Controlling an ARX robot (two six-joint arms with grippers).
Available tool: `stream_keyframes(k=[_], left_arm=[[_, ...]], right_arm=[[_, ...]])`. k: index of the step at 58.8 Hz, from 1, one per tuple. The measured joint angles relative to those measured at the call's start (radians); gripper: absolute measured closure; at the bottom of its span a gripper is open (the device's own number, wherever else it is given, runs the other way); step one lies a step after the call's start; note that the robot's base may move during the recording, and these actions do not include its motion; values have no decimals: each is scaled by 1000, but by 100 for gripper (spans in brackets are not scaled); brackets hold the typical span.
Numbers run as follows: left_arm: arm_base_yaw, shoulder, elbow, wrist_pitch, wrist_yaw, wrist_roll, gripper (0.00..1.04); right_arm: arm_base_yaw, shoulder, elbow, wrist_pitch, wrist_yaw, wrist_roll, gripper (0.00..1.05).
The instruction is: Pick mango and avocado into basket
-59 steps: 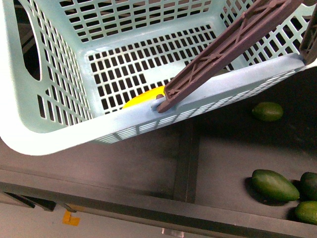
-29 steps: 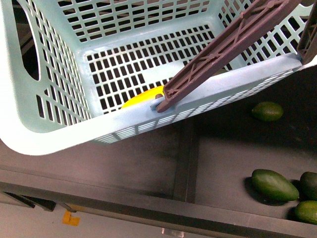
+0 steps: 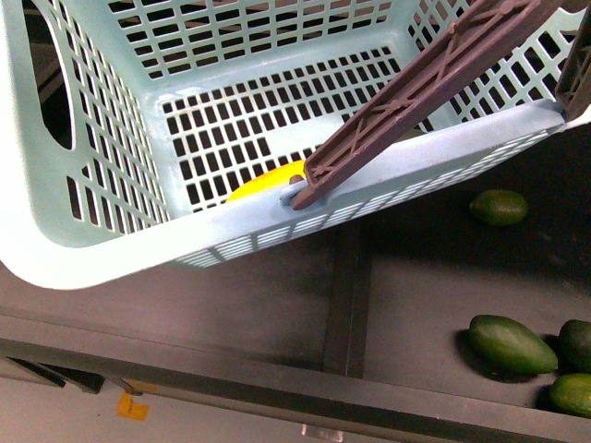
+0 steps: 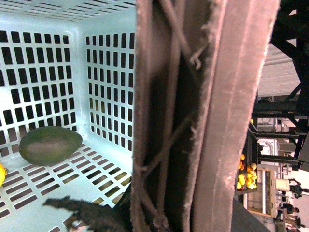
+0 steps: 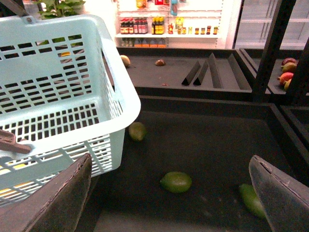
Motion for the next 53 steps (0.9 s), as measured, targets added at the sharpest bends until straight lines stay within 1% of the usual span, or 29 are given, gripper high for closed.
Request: stream_keyframes(k=[2,3,4,6,7,8,9,11,13,16,24,37,43,53], left_arm=[[-6,0,0,8,-31,-11,89],[-15,0,-2,27,-116,-43,89],[-19,1,-2,37,-158,-51,89],[-31,9,-2,72,-316,-139,89],[-34,12,-2,78,-352,-161,89],[-38,14,-2,86,-420,-202,89],[-39,17,-2,89,-453,-212,89],[-39,28,1,95,-562,-289,89],[-32,38,6,99,-618,-317,89],[-8,66,19,108,-652,-342,90],[66,138,40,120,-635,-361,90],[160,288,106,128,-551,-421,90],[209,390,179,126,-505,-449,90],[284,556,339,109,-478,-462,90]], right_arm=[[0,0,0,0,0,0,9],[0,0,0,0,1,0,9],[0,0,0,0,1,0,9],[0,0,0,0,-2,0,9],[0,0,0,0,-2,0,9],[0,0,0,0,-2,0,9],[0,0,0,0,-2,0,9],[0,0,0,0,-2,0,9],[0,0,0,0,0,0,9],[0,0,0,0,1,0,9],[0,0,0,0,0,0,9],[0,0,0,0,0,0,9],[0,0,0,0,0,0,9],[0,0,0,0,0,0,9]])
